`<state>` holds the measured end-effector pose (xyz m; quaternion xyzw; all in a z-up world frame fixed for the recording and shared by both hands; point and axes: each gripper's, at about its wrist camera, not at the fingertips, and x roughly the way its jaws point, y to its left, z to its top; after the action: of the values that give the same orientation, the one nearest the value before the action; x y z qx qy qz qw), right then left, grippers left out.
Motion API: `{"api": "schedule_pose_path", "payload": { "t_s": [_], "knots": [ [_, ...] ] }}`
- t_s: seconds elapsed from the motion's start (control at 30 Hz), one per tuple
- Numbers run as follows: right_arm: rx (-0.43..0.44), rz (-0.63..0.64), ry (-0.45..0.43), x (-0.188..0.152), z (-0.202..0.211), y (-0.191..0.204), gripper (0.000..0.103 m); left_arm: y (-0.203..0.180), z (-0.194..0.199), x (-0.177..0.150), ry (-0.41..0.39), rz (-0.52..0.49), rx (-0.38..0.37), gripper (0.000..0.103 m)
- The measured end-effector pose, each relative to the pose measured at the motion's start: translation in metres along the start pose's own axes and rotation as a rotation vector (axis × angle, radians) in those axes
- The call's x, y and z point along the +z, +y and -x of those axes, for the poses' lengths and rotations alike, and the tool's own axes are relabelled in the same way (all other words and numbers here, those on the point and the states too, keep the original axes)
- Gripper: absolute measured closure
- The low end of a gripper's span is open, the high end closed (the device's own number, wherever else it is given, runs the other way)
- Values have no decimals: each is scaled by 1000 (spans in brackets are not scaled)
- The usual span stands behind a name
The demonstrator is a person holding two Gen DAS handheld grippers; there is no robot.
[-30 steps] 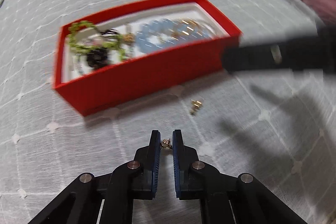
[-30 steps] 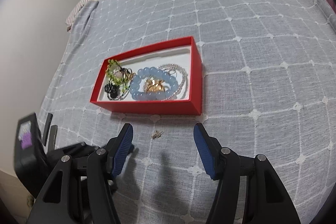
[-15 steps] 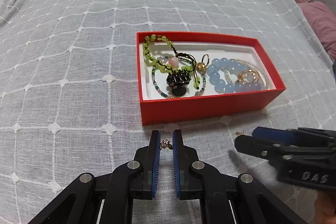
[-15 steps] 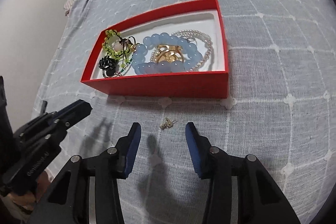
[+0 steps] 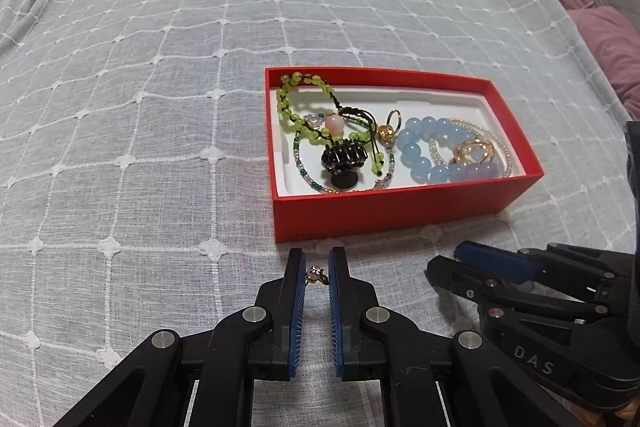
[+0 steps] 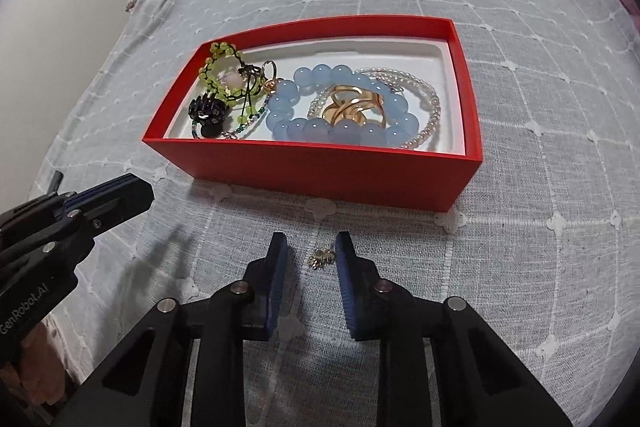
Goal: Organize jewelry
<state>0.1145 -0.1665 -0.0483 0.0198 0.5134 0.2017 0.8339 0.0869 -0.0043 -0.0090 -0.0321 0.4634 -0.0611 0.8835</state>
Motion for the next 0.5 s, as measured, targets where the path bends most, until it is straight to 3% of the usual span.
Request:
{"api": "schedule_pose_path", "payload": {
  "t_s": [0.07,0.17,0.5],
  "knots": [
    [-7,8,2,1,-1,0,88,0,1,-1,0,-4,1,96],
    [-10,16,2,1,-1,0,91,0,1,0,-2,-6,1,96],
    [64,-35,14,4,6,-9,92,4,3,1,-10,10,-2,96]
  ]
}}
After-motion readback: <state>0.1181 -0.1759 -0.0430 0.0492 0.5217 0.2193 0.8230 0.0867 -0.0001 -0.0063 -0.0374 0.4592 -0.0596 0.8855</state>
